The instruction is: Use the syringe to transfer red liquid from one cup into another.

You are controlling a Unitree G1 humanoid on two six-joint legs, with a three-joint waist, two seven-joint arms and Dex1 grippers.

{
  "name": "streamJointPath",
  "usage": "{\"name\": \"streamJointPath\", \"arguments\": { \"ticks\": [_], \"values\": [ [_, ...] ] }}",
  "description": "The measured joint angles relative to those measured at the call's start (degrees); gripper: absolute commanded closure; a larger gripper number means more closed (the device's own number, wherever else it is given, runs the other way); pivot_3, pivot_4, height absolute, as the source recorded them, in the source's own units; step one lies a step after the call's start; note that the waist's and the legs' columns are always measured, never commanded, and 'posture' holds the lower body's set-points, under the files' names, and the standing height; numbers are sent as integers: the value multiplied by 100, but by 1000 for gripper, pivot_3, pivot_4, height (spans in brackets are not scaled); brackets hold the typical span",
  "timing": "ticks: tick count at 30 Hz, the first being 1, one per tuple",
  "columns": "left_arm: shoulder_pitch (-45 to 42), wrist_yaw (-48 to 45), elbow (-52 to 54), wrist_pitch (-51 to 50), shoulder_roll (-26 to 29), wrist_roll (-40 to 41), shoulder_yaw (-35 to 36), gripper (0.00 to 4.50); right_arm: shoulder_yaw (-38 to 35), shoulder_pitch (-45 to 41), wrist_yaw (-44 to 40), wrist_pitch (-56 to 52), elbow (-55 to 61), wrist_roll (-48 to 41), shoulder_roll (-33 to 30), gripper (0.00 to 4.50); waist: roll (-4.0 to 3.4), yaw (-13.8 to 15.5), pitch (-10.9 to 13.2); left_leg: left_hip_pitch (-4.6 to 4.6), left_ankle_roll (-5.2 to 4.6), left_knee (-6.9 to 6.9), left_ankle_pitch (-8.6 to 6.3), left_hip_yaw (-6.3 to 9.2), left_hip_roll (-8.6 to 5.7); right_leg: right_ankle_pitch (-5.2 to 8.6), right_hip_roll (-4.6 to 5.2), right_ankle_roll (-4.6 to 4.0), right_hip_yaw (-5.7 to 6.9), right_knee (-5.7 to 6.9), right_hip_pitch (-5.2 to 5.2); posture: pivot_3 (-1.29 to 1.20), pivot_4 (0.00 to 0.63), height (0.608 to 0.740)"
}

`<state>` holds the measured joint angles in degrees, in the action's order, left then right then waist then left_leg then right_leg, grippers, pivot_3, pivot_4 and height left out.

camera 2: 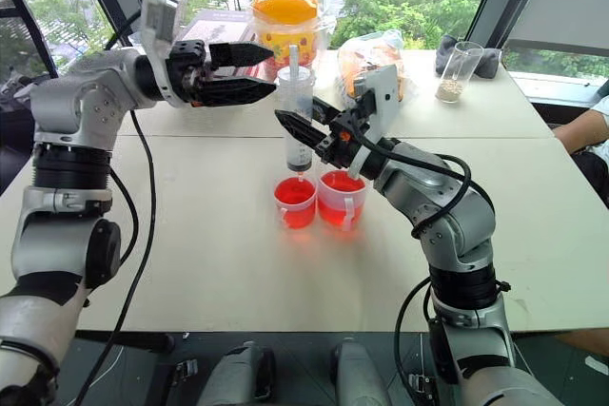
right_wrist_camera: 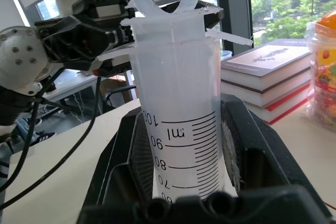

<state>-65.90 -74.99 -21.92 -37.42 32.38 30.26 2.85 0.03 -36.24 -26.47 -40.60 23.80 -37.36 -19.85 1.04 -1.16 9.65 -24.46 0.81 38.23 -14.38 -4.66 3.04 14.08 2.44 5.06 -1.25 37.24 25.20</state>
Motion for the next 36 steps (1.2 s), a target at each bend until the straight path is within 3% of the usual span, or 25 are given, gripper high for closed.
{"name": "streamJointPath", "arguments": {
  "ticks": [6, 11, 17, 21, 27, 36],
  "values": [
    [854, -154, 500, -181, 455, 27, -30, 193, 39, 12, 16, -19, 90, -5, 16, 3095, 0, 11, 0, 0, 0, 1, 0, -3, 1, 0, 3, 0, -1, 0, 0, 0, 150, 740],
    [1497, 17, 967, -517, 500, 185, 24, 193, -5, -323, 210, -346, 16, -5, -163, 3095, 0, 37, 0, -3, 0, 4, 0, -3, -1, 0, 11, 0, -1, 0, 1, 0, 150, 740],
    [1973, 300, 1656, -688, 509, 421, 72, 193, -1468, -2421, 1529, -2473, -1259, -575, -805, 3095, 4, 55, -2, -2, -1, -4, 1, -7, 0, 1, 14, -4, 2, -4, 2, 0, 150, 740],
    [2316, 477, 1887, -729, 403, 548, 83, 193, -1756, -3025, 1865, -3790, -2537, -396, -1405, 3095, 3, 34, -2, -3, -2, -11, 1, -16, -1, 1, 14, -4, -4, -14, 5, 0, 150, 740],
    [2605, 701, 2279, -727, 303, 696, 82, 193, -303, -3013, 1070, -4784, -4168, 155, -2560, 3095, 1, 14, -1, -6, -4, -13, 0, -22, -2, 1, 14, -4, -13, -15, 13, 0, 150, 740],
    [2943, 983, 2631, -726, 294, 822, 84, 193, 1396, -2504, -315, -4516, -5437, 839, -2779, 3095, 1, 6, -1, -7, -5, -10, -1, -21, -2, 0, 10, -1, -15, -14, 14, 0, 150, 740]
  ]
}}
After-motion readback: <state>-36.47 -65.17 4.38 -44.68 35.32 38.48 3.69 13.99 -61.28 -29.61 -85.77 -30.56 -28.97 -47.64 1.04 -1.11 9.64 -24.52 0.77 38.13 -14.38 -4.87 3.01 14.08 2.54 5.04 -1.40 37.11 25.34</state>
